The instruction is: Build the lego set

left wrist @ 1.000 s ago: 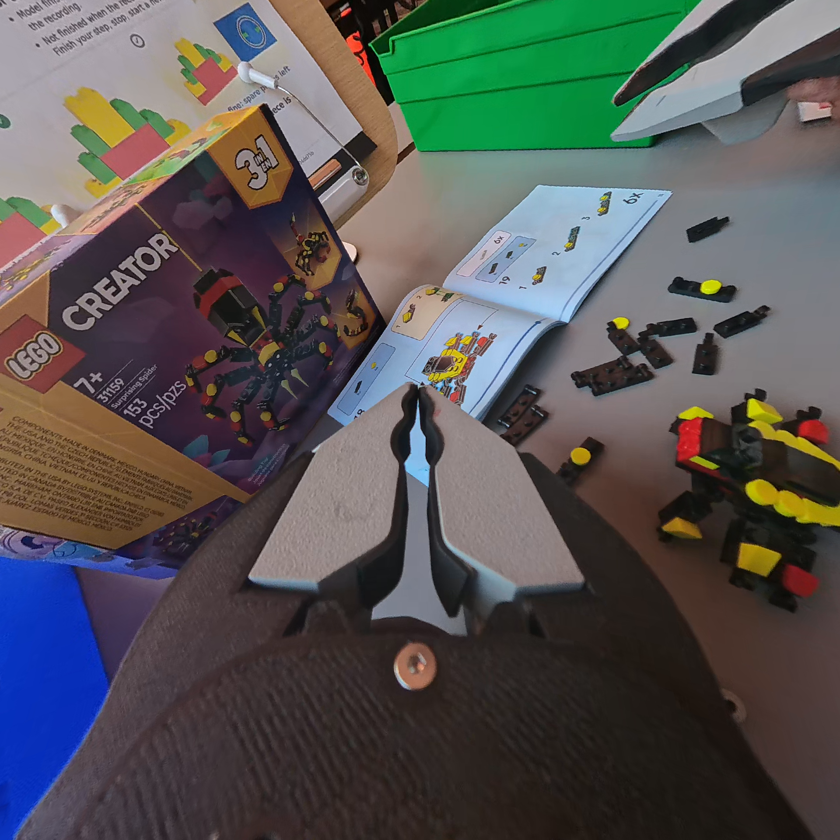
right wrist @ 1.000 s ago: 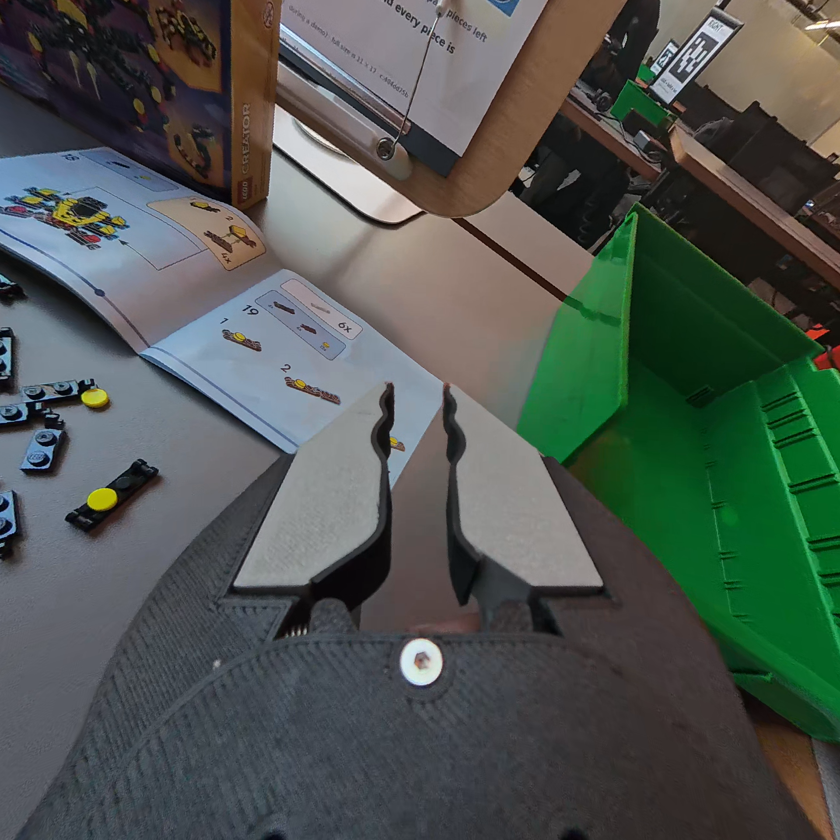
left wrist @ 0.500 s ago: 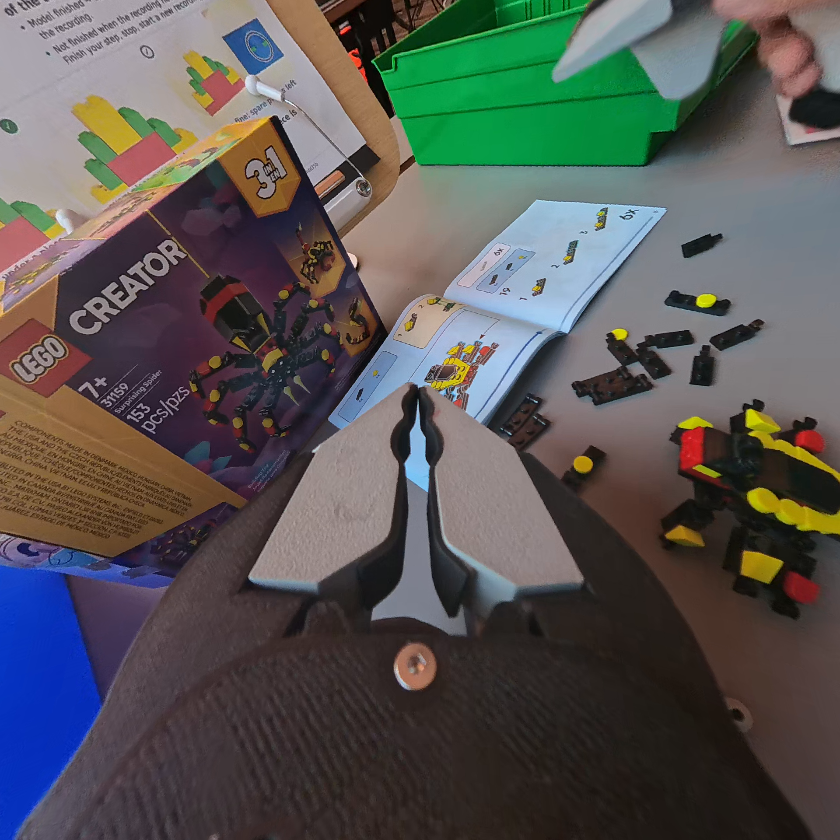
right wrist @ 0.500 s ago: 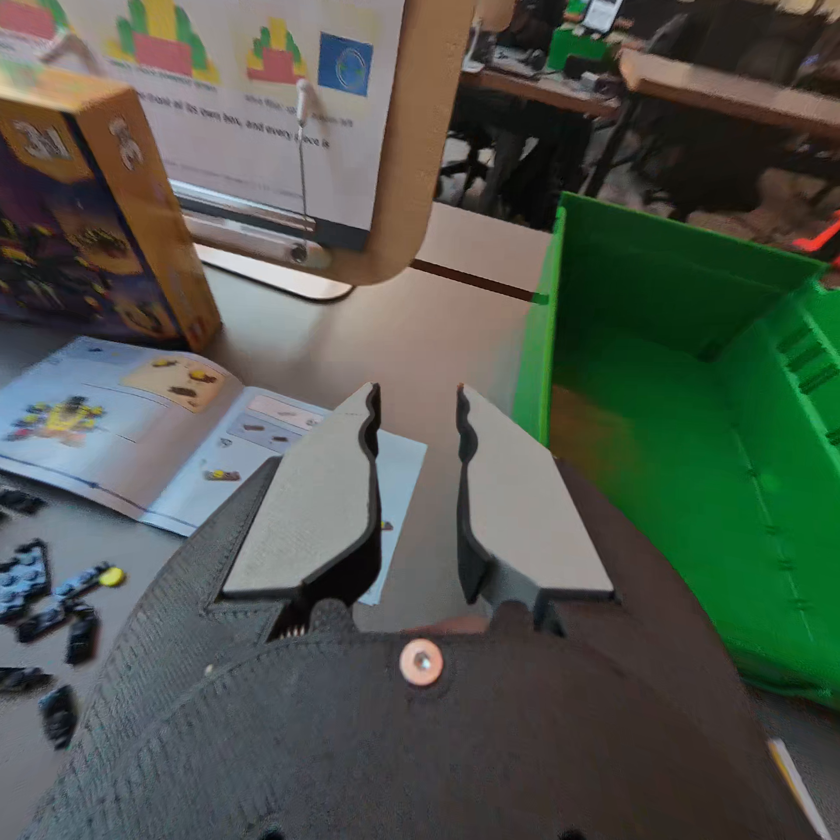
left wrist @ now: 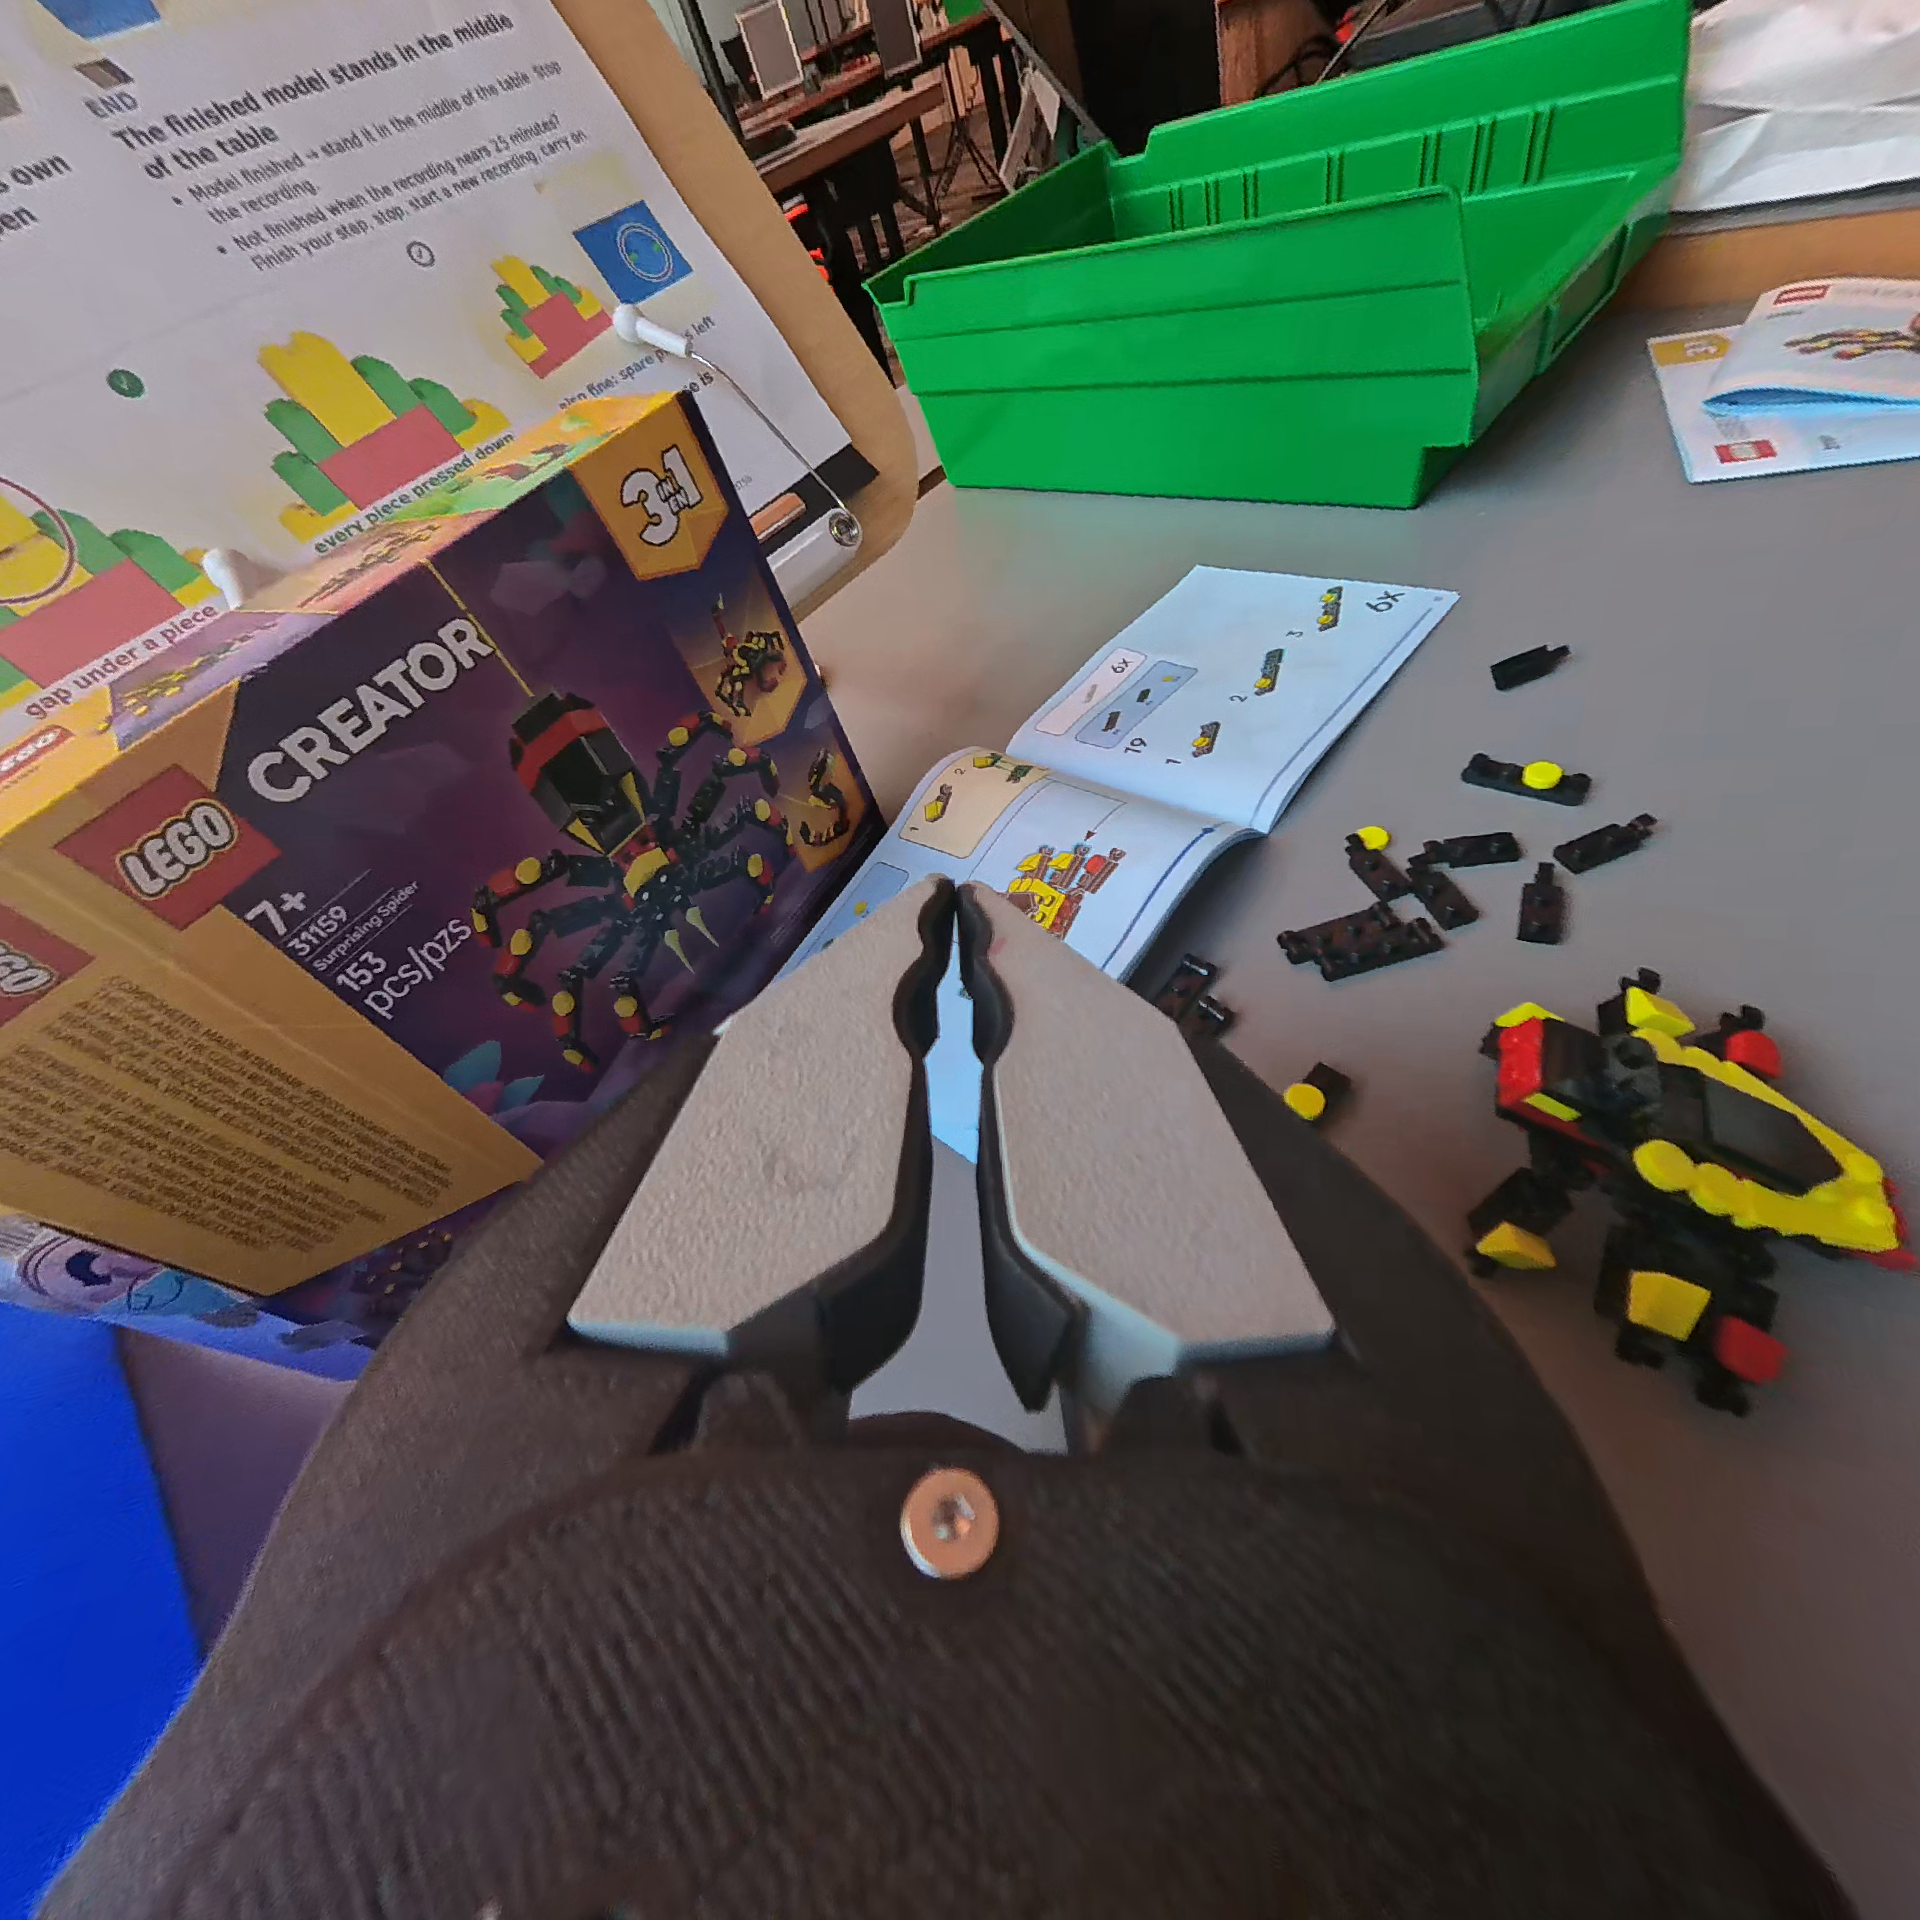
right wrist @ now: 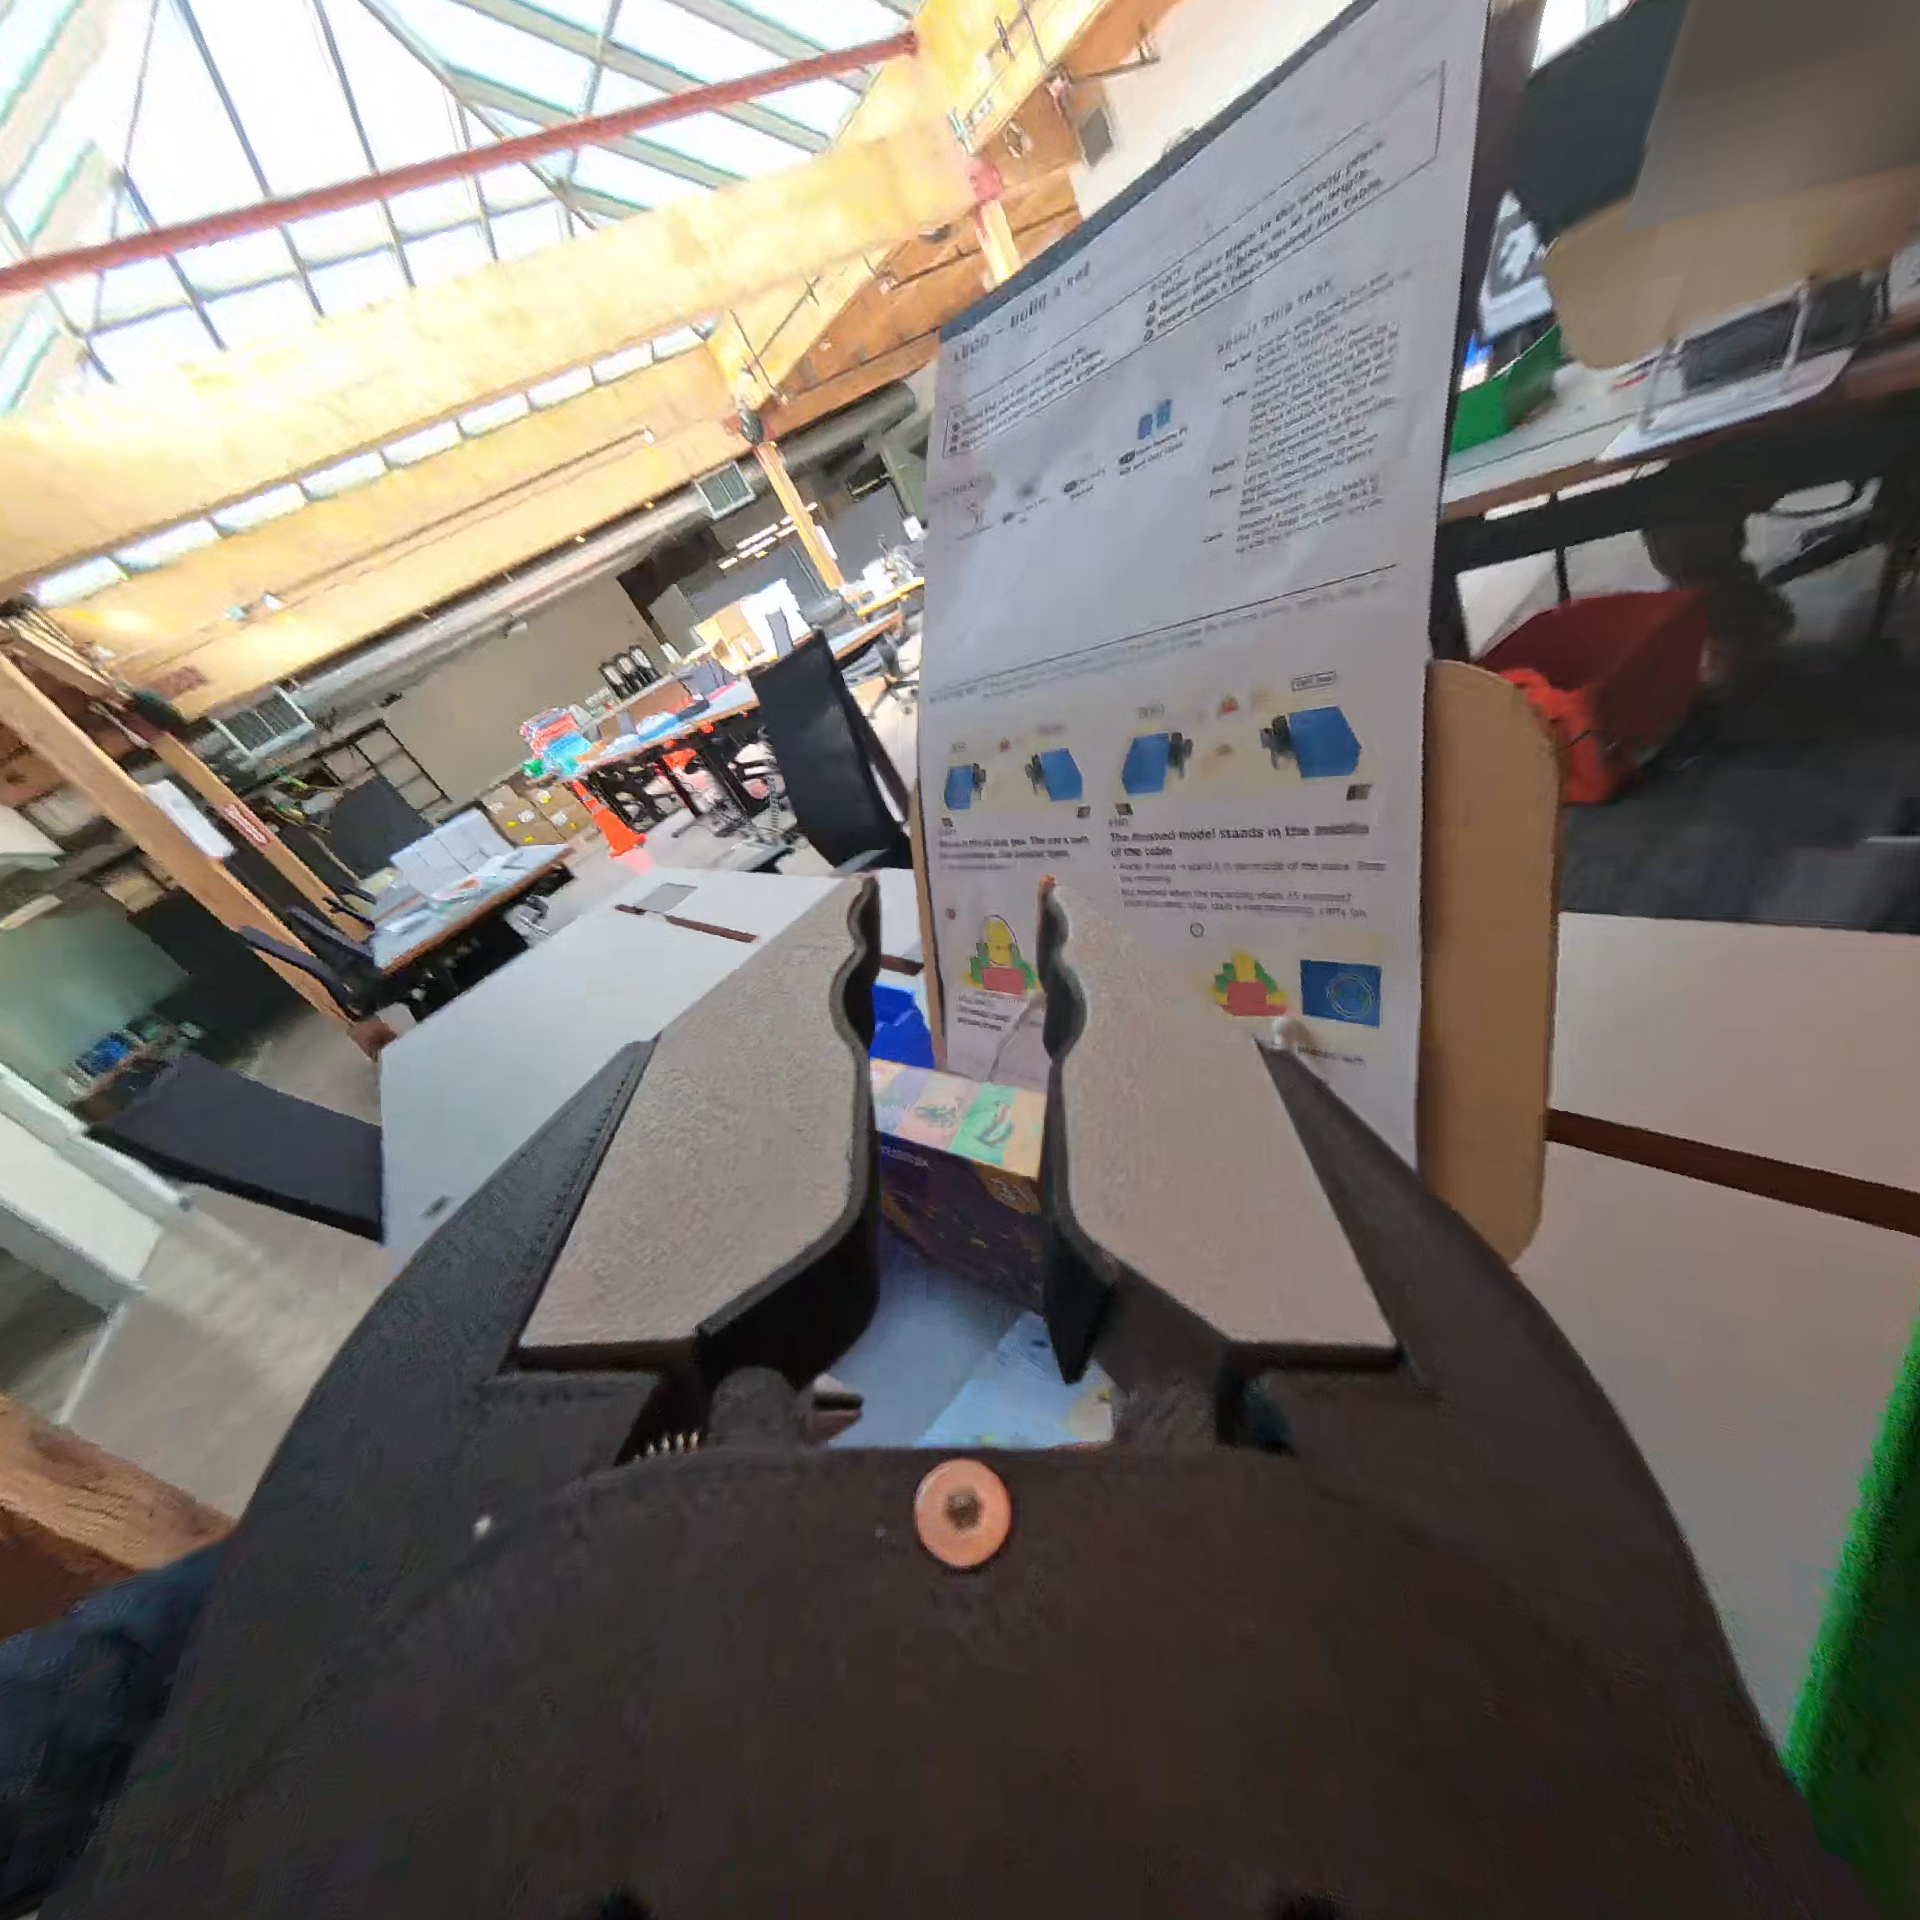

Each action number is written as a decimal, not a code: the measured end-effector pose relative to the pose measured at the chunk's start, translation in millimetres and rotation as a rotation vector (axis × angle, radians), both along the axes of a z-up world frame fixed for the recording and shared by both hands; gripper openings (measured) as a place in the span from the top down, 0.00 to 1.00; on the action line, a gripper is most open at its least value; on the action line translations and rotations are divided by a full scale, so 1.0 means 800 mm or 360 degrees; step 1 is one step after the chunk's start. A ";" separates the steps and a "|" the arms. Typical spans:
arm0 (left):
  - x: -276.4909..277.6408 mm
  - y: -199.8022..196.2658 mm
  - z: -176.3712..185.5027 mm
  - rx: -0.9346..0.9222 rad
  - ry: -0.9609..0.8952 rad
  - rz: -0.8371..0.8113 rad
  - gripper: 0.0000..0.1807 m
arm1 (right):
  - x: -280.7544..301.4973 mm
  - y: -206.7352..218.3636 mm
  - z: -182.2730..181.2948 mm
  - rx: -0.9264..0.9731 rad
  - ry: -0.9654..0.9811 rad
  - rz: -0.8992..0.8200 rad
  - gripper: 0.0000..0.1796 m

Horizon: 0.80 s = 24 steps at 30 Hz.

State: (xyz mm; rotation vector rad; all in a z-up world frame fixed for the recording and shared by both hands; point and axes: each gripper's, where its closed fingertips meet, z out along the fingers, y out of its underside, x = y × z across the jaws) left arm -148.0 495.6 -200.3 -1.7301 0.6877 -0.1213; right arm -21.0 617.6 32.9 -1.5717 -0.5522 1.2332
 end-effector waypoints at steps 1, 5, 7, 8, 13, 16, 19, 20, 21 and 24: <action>0.001 0.000 -0.002 -0.0017 -0.0010 -0.0007 1.00 | 0.002 -0.011 -0.015 0.0054 -0.0095 -0.0031 0.84; 0.007 0.002 -0.013 -0.0072 0.0013 -0.0032 1.00 | 0.001 -0.063 -0.098 0.0144 -0.0423 -0.0008 0.76; 0.013 -0.002 -0.012 -0.0060 0.0024 -0.0066 1.00 | 0.003 -0.081 -0.148 0.0161 -0.0546 -0.0013 0.76; 0.015 -0.004 -0.012 -0.0058 0.0033 -0.0080 1.00 | 0.005 -0.084 -0.171 0.0186 -0.0599 -0.0039 0.76; 0.021 -0.008 -0.015 -0.0059 0.0068 -0.0109 0.96 | 0.024 -0.083 -0.251 0.0530 -0.0696 -0.0277 0.77; 0.019 -0.009 -0.015 -0.0053 0.0074 -0.0112 0.96 | 0.031 -0.083 -0.260 0.0690 -0.0920 -0.0342 0.80; 0.017 -0.008 -0.016 -0.0058 0.0081 -0.0099 0.96 | 0.042 -0.073 -0.264 0.0798 -0.0953 -0.0498 0.92; 0.017 -0.007 -0.017 -0.0062 0.0084 -0.0097 0.96 | 0.043 -0.072 -0.268 0.0751 -0.0982 -0.0480 0.93; 0.017 -0.007 -0.017 -0.0065 0.0086 -0.0098 0.97 | 0.043 -0.071 -0.270 0.0713 -0.0985 -0.0465 0.89; 0.019 -0.009 -0.019 -0.0071 0.0101 -0.0112 0.97 | 0.046 -0.068 -0.277 0.0641 -0.0971 -0.0447 0.87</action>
